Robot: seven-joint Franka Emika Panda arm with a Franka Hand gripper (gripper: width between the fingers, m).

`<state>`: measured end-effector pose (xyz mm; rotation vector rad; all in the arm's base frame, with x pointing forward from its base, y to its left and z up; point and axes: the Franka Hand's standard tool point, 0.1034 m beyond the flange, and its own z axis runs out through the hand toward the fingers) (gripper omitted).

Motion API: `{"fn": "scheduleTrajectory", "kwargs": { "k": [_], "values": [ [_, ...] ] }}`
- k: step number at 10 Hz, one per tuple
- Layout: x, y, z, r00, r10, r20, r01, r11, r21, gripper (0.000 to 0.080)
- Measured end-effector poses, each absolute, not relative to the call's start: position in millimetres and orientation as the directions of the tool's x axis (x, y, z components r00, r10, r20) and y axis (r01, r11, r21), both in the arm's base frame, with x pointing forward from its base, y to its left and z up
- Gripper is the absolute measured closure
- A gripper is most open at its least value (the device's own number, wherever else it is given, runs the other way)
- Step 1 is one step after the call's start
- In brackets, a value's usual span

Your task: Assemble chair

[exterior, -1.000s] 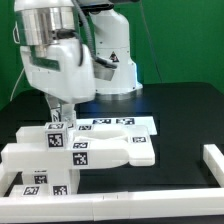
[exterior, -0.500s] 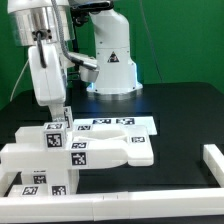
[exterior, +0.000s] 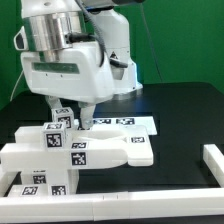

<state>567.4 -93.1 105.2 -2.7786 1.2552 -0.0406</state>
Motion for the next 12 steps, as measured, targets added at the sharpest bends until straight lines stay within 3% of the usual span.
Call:
{"fn": "scheduleTrajectory", "kwargs": {
  "k": [2, 5, 8, 11, 12],
  "values": [
    [566, -97, 109.3, 0.818, -0.575, 0.004, -0.572, -0.814, -0.103, 0.0151],
    [565, -100, 108.6, 0.904, -0.426, 0.021, -0.423, -0.901, -0.096, 0.0151],
    [567, -106, 110.5, 0.997, 0.058, 0.054, 0.061, -0.997, -0.052, 0.0151],
    [565, -108, 108.7, 0.997, 0.064, 0.05, 0.066, -0.997, -0.042, 0.016],
    [565, -109, 108.7, 0.997, 0.067, 0.049, 0.069, -0.997, -0.041, 0.0336]
  ]
}}
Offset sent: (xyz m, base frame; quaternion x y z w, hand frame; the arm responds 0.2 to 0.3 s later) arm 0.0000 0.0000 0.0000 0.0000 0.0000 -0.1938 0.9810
